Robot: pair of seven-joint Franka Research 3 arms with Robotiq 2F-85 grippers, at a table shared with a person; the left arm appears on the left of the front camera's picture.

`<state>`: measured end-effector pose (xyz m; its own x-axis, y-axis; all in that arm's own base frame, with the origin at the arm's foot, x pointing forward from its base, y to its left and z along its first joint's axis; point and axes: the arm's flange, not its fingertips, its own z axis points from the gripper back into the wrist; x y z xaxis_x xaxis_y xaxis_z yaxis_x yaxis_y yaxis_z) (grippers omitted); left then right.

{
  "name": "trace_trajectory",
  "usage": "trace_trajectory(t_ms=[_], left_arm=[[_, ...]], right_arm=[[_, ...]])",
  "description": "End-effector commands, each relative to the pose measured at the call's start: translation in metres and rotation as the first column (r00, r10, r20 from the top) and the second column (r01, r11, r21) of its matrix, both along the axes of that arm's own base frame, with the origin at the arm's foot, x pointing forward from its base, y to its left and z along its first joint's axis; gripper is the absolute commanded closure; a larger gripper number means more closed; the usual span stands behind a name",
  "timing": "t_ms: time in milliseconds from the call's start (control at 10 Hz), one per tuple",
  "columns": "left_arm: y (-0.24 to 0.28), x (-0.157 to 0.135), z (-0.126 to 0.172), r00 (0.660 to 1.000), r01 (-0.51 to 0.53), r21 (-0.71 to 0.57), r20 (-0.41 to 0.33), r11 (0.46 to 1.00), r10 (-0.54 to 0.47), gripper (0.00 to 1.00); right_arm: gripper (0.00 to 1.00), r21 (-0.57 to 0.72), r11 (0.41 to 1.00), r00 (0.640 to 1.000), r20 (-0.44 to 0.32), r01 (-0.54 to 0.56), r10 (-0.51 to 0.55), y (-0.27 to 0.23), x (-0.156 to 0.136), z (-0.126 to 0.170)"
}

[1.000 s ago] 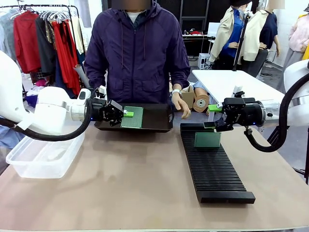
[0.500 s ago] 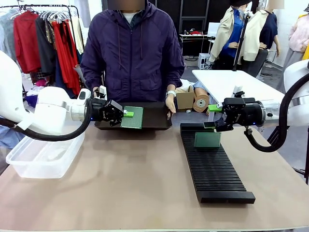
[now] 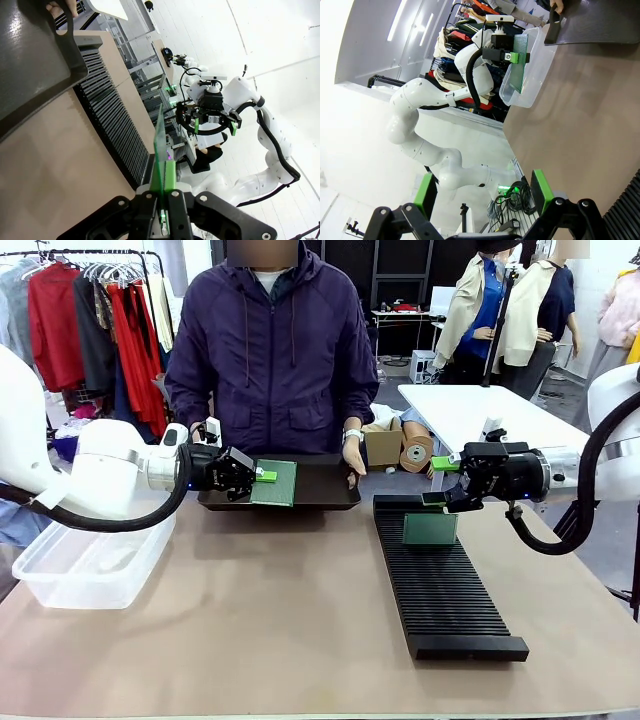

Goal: Sort PCBs into racks and boxes based on the side picked up.
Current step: If the short side of the Blank PCB is picked up, insert it into the PCB Rack ; if the long side is picked up, place it in the Organizing box.

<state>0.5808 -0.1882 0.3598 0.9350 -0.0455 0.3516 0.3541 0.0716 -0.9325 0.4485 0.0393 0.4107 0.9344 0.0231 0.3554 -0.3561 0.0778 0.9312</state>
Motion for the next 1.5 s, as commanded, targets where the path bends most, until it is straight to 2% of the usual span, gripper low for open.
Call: trace_trajectory(t_ms=[0, 100, 300, 400, 700, 900, 1200, 1400], left_arm=[[0.000, 0.000, 0.001, 1.000, -0.006, -0.010, -0.001, 1.000, 0.006, 1.00], [0.000, 0.000, 0.000, 1.000, 0.000, 0.000, 0.000, 1.000, 0.000, 1.00], [0.015, -0.006, 0.019, 0.994, 0.015, 0.075, -0.113, 0.997, -0.007, 1.00], [0.026, -0.010, 0.030, 0.990, 0.017, 0.116, -0.138, 0.993, 0.000, 1.00], [0.058, -0.021, 0.065, 0.976, 0.009, 0.218, -0.213, 0.976, 0.038, 1.00], [0.081, -0.029, 0.084, 0.967, -0.025, 0.284, -0.237, 0.959, 0.096, 1.00], [0.104, -0.038, 0.111, 0.952, -0.016, 0.391, -0.275, 0.920, 0.134, 1.00], [0.115, -0.042, 0.123, 0.944, -0.009, 0.534, -0.275, 0.846, 0.184, 1.00]], right_arm=[[0.00, -0.003, 1.000, 1.000, 0.017, -0.004, 0.004, 0.001, -0.001, 0.001], [0.00, -0.003, 1.000, 1.000, 0.017, -0.004, 0.004, 0.001, -0.001, 0.001], [0.00, -0.003, 1.000, 1.000, 0.017, -0.004, 0.004, 0.001, -0.001, 0.001], [0.00, -0.003, 1.000, 1.000, 0.017, -0.004, 0.004, 0.001, -0.001, 0.001], [0.00, -0.003, 1.000, 1.000, 0.017, -0.004, 0.004, 0.001, -0.001, 0.001], [0.00, -0.003, 1.000, 1.000, 0.017, -0.004, 0.004, 0.001, -0.001, 0.001], [0.00, -0.003, 1.000, 1.000, 0.017, -0.004, 0.004, 0.001, -0.001, 0.001], [0.00, -0.003, 1.000, 1.000, 0.017, -0.004, 0.004, 0.001, -0.001, 0.001]])
